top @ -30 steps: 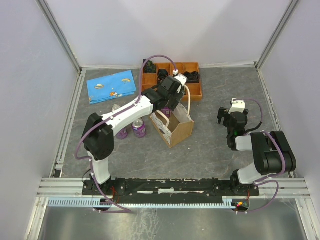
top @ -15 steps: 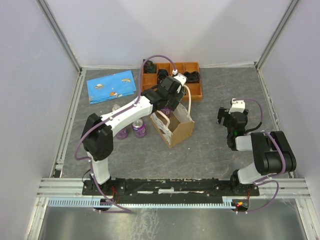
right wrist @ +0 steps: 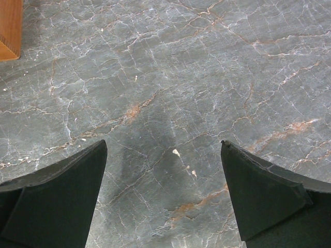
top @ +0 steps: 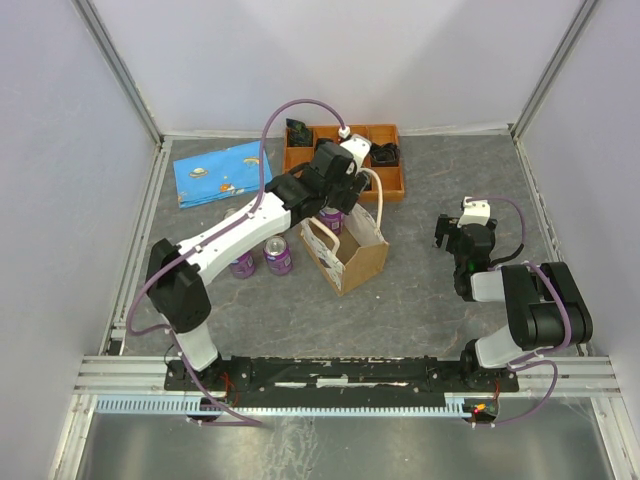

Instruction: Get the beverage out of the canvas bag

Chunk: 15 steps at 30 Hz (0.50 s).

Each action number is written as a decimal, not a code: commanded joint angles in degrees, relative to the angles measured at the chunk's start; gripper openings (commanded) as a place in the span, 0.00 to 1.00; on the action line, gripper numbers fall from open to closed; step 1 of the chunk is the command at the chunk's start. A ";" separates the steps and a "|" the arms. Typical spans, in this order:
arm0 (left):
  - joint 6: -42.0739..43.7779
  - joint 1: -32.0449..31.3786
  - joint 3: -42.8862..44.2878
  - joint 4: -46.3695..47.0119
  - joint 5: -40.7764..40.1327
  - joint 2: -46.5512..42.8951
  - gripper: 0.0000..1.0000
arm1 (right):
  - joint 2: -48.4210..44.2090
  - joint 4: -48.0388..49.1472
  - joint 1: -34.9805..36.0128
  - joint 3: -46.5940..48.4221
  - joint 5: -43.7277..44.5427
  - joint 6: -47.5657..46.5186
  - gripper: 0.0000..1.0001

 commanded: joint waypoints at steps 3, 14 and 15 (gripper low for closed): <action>-0.86 -1.03 0.87 2.14 3.93 -1.46 0.78 | -0.55 1.89 -0.19 1.50 -0.10 -0.27 0.99; -1.72 -2.84 -0.96 2.46 5.46 -0.14 0.74 | -0.48 1.89 -0.21 1.50 -0.10 -0.30 0.99; -1.73 -2.88 -0.95 2.34 5.17 0.29 0.74 | -0.50 1.89 -0.24 1.49 -0.10 -0.29 0.99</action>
